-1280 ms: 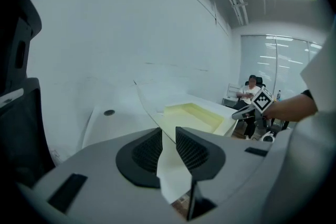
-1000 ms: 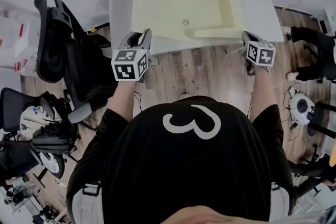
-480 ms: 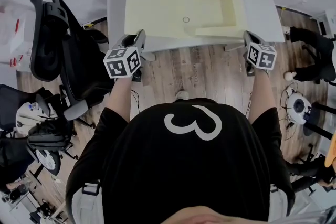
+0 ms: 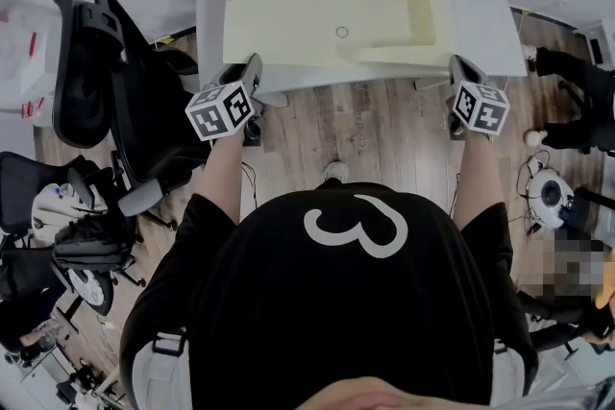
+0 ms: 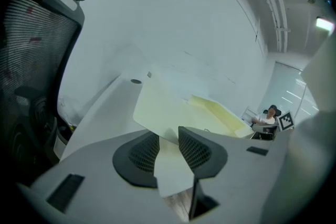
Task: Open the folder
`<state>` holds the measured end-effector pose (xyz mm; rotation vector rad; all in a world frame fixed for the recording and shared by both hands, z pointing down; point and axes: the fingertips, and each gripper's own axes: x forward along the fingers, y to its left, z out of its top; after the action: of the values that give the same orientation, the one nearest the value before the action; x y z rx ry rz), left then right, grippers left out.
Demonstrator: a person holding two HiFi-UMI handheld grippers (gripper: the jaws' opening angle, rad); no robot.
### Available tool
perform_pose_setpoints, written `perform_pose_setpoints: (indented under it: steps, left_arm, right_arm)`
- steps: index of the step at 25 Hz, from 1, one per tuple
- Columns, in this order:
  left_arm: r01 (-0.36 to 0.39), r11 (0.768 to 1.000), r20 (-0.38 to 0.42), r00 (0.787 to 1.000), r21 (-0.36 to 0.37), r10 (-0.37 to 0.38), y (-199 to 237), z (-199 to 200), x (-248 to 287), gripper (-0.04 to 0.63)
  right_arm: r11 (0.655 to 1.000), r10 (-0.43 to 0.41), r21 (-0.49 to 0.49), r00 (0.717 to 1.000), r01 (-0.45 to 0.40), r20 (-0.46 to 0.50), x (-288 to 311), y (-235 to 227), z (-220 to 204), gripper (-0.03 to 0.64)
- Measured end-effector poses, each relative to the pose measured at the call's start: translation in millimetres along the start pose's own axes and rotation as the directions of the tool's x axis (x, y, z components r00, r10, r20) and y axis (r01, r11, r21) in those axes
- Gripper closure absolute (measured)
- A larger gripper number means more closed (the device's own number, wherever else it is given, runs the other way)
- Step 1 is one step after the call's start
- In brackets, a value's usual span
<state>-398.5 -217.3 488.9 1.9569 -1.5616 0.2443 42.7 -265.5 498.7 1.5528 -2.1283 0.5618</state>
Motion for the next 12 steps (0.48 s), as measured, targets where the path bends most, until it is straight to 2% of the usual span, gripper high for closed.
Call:
perform_pose_setpoints:
  steps: [5,12]
  left_arm:
    - [-0.024,0.999,0.014,1.0,-0.04,0.025,8.3,0.9,-1.3,0.466]
    - [-0.037,0.997,0.058,0.997,-0.064,0.041,5.7,7.3,-11.5,0.408]
  right_arm:
    - [1.0,-0.011,0.011,1.0,0.011,0.028,-2.8,1.6,-0.6,0.594]
    - [0.995,-0.021,0.096,0.994,0.01,0.107,-12.8,3.7,-3.9,0.594]
